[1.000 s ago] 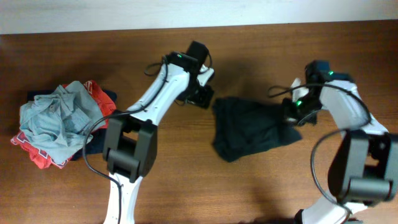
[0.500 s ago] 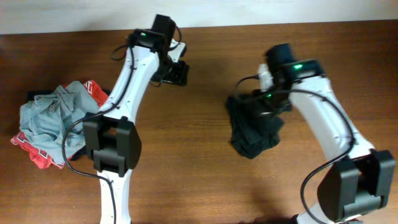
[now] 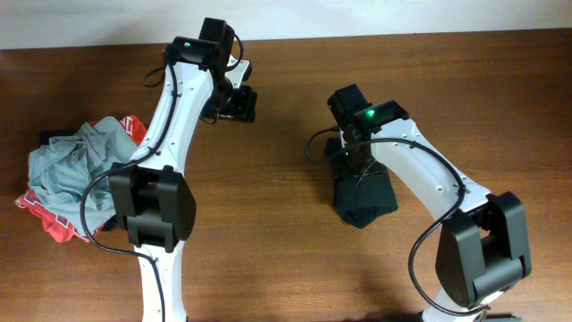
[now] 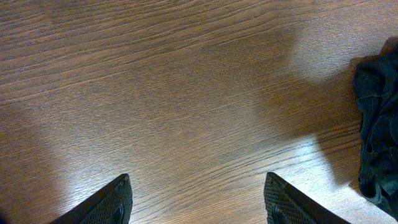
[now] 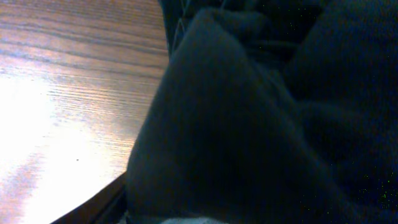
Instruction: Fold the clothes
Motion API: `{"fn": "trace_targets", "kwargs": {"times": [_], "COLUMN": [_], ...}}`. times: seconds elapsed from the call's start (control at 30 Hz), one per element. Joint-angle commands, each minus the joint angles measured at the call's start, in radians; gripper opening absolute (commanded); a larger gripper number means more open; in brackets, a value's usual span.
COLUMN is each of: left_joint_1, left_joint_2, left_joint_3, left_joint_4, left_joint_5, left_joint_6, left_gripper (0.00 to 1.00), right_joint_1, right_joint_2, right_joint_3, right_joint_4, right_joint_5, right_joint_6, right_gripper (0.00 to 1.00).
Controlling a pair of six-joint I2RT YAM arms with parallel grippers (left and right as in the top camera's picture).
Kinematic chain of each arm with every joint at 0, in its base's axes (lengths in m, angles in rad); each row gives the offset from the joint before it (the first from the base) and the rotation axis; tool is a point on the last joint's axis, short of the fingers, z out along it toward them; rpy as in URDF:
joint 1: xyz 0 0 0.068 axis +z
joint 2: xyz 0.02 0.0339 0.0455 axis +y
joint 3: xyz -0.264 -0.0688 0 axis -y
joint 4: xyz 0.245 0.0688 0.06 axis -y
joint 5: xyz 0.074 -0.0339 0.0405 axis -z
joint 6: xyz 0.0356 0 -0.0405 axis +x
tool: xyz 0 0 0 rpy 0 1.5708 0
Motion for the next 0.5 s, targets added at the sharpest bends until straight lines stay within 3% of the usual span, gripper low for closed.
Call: {"fn": "trace_targets", "kwargs": {"times": [0.0,0.13,0.3,0.4,0.47], "left_joint_1": [0.000,-0.002,-0.032,-0.082,-0.121], "left_joint_2": [-0.016,-0.016,-0.016,-0.016,-0.016], "left_joint_3": [0.019,0.019,0.019,0.019,0.019], "left_joint_4": [0.002,0.010,0.018,0.025,0.028], "left_joint_5": [-0.003,0.005,0.109,0.139,0.139], "left_joint_6": [0.016,0.022,0.149,0.276,0.341], "left_gripper": [0.67,0.68,0.67,0.60,0.57], "right_joint_1": [0.005,-0.002,-0.043,-0.112,-0.166], "right_joint_2": [-0.070,-0.138,-0.181,-0.185,-0.182], "right_joint_3": [0.005,0.005,0.005,0.005,0.004], "right_joint_4": [-0.002,0.009,0.005,-0.017,-0.031], "right_joint_5": [0.016,0.016,0.016,-0.012,-0.060], "right_joint_6": [-0.012,-0.011,-0.002,0.038,0.038], "right_gripper": [0.61,0.71,0.70,0.50,0.29]}}
